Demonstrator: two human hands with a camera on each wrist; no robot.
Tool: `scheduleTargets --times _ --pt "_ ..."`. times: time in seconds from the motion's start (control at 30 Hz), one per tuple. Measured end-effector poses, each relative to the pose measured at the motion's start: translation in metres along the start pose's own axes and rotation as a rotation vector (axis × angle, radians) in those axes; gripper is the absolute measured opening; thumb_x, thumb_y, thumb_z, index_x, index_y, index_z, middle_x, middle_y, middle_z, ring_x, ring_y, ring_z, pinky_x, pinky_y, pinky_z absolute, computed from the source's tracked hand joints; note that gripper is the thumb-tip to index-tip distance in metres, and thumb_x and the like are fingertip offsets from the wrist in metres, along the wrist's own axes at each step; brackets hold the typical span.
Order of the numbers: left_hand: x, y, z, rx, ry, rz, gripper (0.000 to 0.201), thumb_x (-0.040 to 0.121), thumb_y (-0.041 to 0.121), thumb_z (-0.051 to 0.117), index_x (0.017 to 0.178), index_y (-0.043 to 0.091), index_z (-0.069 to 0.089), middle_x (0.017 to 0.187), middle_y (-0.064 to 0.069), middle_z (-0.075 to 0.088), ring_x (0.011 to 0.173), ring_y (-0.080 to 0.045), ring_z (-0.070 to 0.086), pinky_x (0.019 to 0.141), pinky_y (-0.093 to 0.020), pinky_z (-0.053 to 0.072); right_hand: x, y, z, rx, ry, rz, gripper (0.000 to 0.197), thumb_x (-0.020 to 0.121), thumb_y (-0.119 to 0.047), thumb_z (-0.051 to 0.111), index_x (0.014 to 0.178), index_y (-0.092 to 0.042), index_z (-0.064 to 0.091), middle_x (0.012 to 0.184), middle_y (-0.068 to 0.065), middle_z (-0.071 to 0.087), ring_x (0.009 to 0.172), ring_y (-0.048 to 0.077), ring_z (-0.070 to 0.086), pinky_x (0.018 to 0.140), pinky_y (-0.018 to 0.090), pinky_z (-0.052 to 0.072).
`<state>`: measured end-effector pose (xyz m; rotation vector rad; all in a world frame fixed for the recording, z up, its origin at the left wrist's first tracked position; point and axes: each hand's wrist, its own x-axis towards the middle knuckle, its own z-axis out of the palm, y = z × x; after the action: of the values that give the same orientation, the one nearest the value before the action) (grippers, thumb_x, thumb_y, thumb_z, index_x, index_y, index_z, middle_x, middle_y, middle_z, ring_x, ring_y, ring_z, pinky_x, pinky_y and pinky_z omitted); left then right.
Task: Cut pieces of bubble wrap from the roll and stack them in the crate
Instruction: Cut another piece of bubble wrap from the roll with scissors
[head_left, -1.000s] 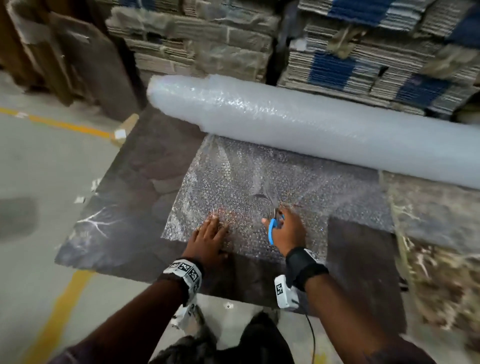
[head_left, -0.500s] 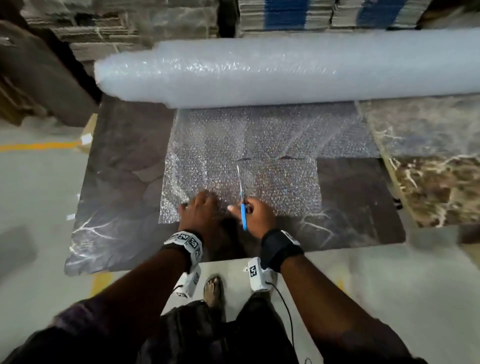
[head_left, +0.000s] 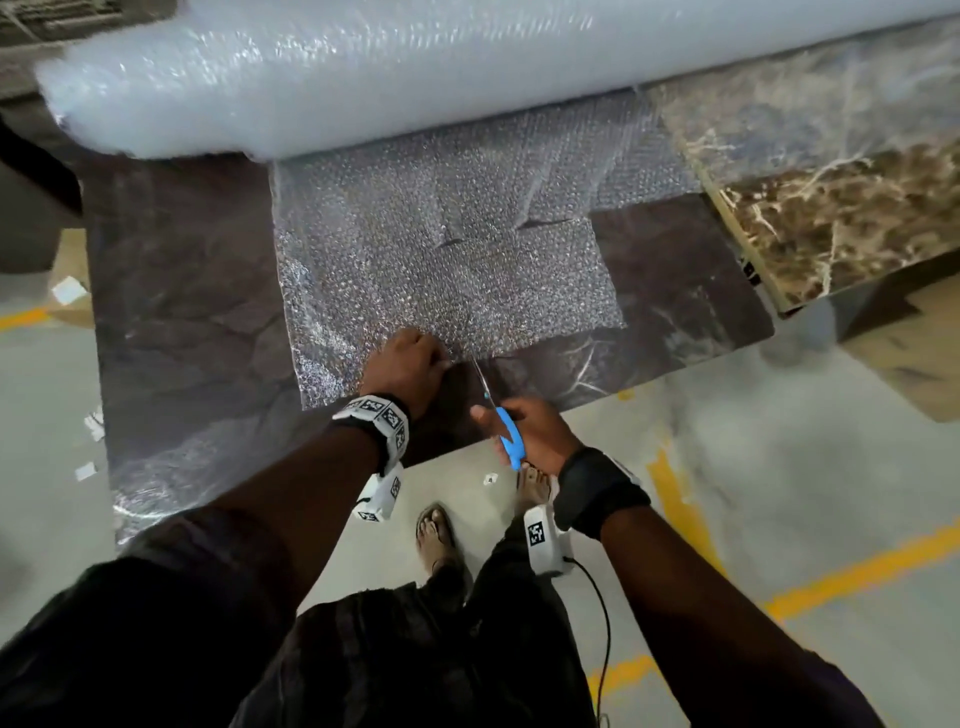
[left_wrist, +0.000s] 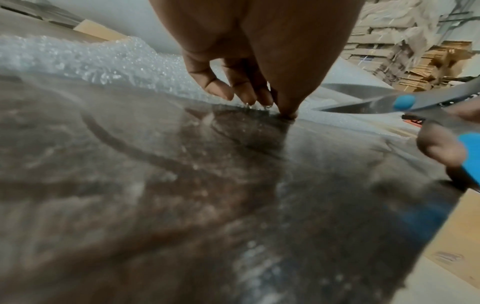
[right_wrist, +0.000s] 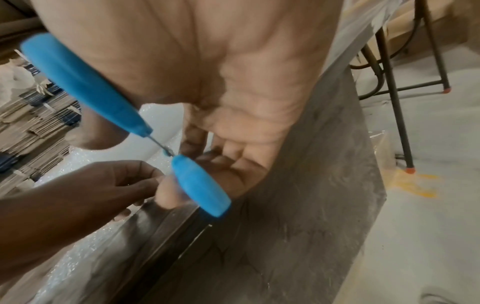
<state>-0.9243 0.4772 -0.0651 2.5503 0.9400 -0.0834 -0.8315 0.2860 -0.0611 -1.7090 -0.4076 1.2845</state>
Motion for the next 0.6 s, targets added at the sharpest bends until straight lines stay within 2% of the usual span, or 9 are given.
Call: scheduleTargets --times 0.07,0.17,0.27,0.4,0.6 --pt "0.0 0.001 0.0 0.012 -0.006 -0.001 0.022 0.089 0.041 0.058 0.1 0.023 0.062 0.104 -0.006 0.056 0.101 -0.031 0.057 0.08 -0.042 0.05 -0.003 0.002 -0.001 0.028 -0.03 0.042 0.055 0.07 -0.055 0.081 0.076 -0.008 0.053 0.06 0.009 0.047 0.056 0.022 0.05 0.055 0.032 0.045" --pt "-0.001 -0.002 0.0 -0.003 -0.039 0.011 0.023 0.086 0.048 0.06 0.097 0.027 0.06 0.105 -0.004 0.055 0.104 -0.028 0.054 0.084 -0.044 0.05 -0.005 0.003 -0.001 0.047 -0.017 0.106 0.064 0.061 -0.065 0.082 0.081 -0.008 0.062 0.065 0.008 0.057 0.06 0.023 0.056 0.06 0.035 0.051" --pt "0.0 -0.005 0.0 -0.011 -0.067 0.027 0.026 0.081 0.052 0.065 0.094 0.031 0.057 0.104 -0.001 0.054 0.103 -0.026 0.053 0.084 -0.045 0.051 -0.008 0.0 0.0 0.067 -0.011 0.14 0.061 0.068 -0.061 0.079 0.085 -0.005 0.066 0.066 0.009 0.059 0.064 0.024 0.059 0.064 0.036 0.055" --pt "0.003 -0.006 -0.003 -0.051 -0.087 0.012 0.019 0.083 0.047 0.064 0.094 0.031 0.06 0.102 -0.001 0.054 0.104 -0.027 0.055 0.084 -0.046 0.051 -0.01 -0.008 0.005 0.074 -0.024 0.166 0.055 0.077 -0.054 0.076 0.088 -0.001 0.065 0.067 0.011 0.06 0.064 0.024 0.06 0.063 0.036 0.058" --pt "0.006 0.0 -0.004 0.013 -0.109 -0.03 0.028 0.091 0.045 0.053 0.104 0.021 0.062 0.111 -0.006 0.055 0.109 -0.031 0.053 0.081 -0.048 0.051 -0.009 -0.017 0.011 0.055 0.012 0.157 0.054 0.079 -0.051 0.075 0.09 0.0 0.065 0.069 0.011 0.06 0.066 0.025 0.06 0.065 0.038 0.059"
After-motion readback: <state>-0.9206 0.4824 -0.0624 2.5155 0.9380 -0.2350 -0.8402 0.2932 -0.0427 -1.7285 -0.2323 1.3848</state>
